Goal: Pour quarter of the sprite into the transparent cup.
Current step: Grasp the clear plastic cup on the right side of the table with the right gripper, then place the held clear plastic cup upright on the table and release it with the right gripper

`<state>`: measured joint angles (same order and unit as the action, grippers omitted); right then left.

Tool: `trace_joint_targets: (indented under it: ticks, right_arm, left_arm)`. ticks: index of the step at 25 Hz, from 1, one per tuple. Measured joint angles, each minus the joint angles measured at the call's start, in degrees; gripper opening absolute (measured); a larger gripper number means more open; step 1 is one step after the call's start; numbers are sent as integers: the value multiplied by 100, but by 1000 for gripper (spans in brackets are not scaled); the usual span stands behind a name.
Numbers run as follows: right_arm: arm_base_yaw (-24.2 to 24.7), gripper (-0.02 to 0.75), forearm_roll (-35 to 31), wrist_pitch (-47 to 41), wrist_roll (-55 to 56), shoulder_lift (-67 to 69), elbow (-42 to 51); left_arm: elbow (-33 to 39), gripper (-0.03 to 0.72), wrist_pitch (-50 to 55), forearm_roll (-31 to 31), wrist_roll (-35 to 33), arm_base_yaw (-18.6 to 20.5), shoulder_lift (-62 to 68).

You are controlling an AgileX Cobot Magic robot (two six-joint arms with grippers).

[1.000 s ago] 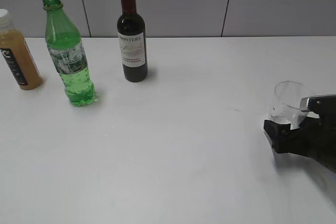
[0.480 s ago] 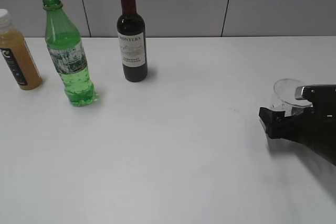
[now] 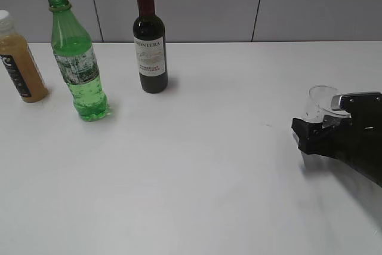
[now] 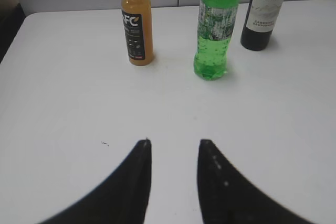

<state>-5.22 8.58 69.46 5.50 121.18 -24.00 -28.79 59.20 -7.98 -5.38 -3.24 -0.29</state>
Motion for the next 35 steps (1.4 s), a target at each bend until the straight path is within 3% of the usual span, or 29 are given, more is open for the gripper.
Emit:
trace_joint_targets:
  ticks: [10,14,17,24,27,35]
  right_arm:
    - [0,552,78,0,5,0,0]
    - [0,551,430,-5,5,-91,-14]
    - [0,549,1121,1,5,-314,-153]
    - [-108,549,3740,-5,32,-473,-888]
    - [-349,549,4562,-5,330,-477,-1232]
    - [-1155,548,5349,0,1011,-357,-1977]
  left_arm:
    - [0,237,0,0,0,0,0]
    - [0,237,0,0,0,0,0]
    - [0,237,0,0,0,0,0]
    - [0,237,0,0,0,0,0]
    - [0,237,0,0,0,0,0]
    - [0,237,0,0,0,0,0]
